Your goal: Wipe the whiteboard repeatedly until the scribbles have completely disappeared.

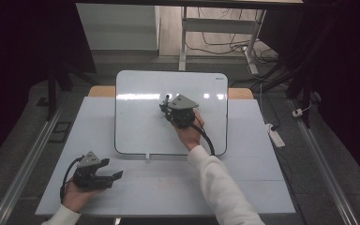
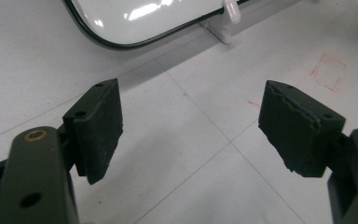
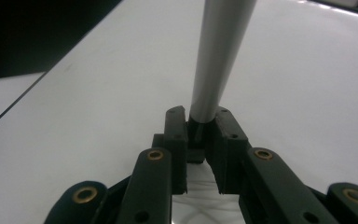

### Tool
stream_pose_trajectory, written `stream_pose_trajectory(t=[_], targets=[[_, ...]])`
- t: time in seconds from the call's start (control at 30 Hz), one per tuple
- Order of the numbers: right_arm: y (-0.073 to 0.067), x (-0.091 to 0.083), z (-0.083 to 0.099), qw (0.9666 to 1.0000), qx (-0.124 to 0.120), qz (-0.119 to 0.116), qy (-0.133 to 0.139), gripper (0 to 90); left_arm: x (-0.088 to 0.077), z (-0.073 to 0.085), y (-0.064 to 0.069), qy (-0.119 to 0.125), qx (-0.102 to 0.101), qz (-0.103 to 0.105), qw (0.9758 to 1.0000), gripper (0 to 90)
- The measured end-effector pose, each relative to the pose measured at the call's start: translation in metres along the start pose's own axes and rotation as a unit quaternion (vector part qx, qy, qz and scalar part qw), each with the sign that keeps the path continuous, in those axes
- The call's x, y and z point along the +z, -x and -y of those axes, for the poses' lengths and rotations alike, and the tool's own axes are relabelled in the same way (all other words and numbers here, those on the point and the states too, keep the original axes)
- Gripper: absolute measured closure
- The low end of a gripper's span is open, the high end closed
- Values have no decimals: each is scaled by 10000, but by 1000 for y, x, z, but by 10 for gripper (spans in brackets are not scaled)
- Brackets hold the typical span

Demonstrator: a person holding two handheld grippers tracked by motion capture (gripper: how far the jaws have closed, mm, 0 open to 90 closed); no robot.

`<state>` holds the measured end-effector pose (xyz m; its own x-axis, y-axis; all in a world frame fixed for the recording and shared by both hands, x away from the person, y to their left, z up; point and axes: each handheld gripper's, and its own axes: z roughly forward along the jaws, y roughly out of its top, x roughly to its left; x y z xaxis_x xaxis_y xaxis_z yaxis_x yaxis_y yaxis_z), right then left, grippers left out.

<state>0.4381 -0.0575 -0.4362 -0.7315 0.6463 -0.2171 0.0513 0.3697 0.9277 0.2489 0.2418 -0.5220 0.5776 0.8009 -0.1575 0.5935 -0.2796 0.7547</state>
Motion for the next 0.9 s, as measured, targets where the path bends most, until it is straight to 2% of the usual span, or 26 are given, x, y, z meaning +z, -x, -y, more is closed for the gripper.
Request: stream_pose_trajectory(t=[0.07,0.1,0.13,0.17,0.2,0.23,0.27,0.3,0.37,0.4,0.43,0.47,0.5,0.53,0.57,0.6,0.63,0.67,0.7,0.77,0.8,0.83,0.87,0.9], targets=[[15,-8,0,9989,326,327,103,776,-1,0,0,21,-11,1,10000,225],[20,-11,1,9983,419,377,131,776,-1,0,0,24,-4,-3,10000,226],[18,-12,2,9985,435,322,120,776,-1,-1,0,13,1,6,10000,226],[12,-11,3,9993,342,150,79,776,0,-1,0,2,-1,7,10000,226],[12,-11,3,9993,342,150,79,776,1,-1,0,-6,11,1,10000,226],[8,-9,4,9997,225,2,33,776,1,-1,0,-23,22,0,10000,226],[1,-8,6,10000,-51,-46,-71,776,1,-1,0,-19,20,-6,10000,225],[1,-8,5,9998,-152,-16,-100,776,1,-1,0,-8,22,-4,10000,226],[11,-12,5,9998,139,170,33,776,-1,-1,0,9,-4,-5,10000,226],[21,-15,4,9986,400,331,117,776,-1,-1,0,17,-13,-14,10000,225],[25,-17,5,9978,554,325,153,776,-1,-1,0,20,-13,-4,10000,225],[19,-16,7,9987,451,227,106,776,0,-1,0,16,-15,-5,10000,225],[19,-16,7,9987,451,227,106,776,1,-1,0,1,-1,2,10000,225],[5,-12,10,9997,182,-146,-17,776,2,-1,-1,-18,3,1,10000,225],[5,-12,10,9997,182,-146,-17,776,2,-1,-1,-31,10,-4,10000,225],[1,-12,11,9999,-23,-118,-74,776,2,-1,-1,-26,8,-3,10000,224],[3,-12,10,9999,-54,-96,-77,776,1,-1,0,-11,6,0,10000,224],[10,-15,10,9999,132,29,15,776,0,-1,0,-2,4,-6,10000,224],[25,-22,10,9977,532,398,147,776,-1,-1,0,9,0,-1,10000,225],[28,-24,11,9972,598,421,182,776,-1,-1,0,27,-4,-3,10000,224],[17,-22,14,9984,451,311,156,776,0,-1,0,20,-8,2,10000,224],[17,-22,14,9984,451,311,156,776,1,-1,-1,4,-2,8,10000,224],[8,-19,16,9995,278,92,97,776,2,-2,-1,-17,6,5,10000,224],[1,-17,17,10000,10,37,22,776,3,-2,-1,-27,10,4,10000,224]])
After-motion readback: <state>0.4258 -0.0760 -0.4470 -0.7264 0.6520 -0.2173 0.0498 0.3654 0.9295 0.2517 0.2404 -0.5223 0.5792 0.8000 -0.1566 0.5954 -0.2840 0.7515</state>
